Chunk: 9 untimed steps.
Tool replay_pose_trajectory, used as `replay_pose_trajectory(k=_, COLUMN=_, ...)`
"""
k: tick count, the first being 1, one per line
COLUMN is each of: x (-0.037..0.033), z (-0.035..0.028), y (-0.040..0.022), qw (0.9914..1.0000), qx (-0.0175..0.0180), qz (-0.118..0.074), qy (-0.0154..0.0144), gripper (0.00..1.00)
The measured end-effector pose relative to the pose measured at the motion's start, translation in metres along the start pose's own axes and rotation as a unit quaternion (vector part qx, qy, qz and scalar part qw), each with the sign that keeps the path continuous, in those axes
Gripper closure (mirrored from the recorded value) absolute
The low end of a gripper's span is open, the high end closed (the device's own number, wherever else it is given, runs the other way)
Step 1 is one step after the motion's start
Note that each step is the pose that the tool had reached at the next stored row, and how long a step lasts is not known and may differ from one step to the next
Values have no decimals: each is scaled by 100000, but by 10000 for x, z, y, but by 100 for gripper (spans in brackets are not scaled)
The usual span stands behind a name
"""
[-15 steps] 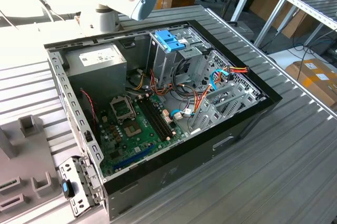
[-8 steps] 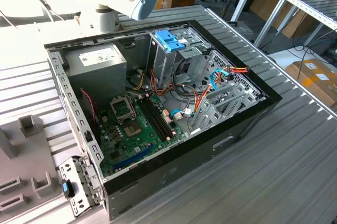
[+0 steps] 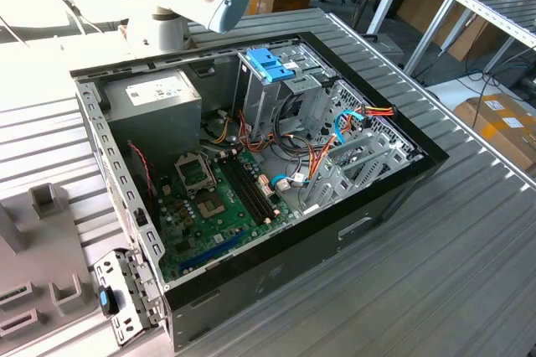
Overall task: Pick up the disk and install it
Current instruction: 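Pick up the disk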
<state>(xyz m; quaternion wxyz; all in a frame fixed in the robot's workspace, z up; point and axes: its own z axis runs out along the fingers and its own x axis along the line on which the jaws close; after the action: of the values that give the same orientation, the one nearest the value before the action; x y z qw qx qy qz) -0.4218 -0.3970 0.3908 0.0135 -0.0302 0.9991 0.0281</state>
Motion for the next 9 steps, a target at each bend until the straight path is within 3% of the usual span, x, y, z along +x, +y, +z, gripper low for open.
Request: replay_pose_trajectory(k=9, x=0, z=0, y=0, qw=99999, qx=-10, qz=-359, qy=20, gripper=89)
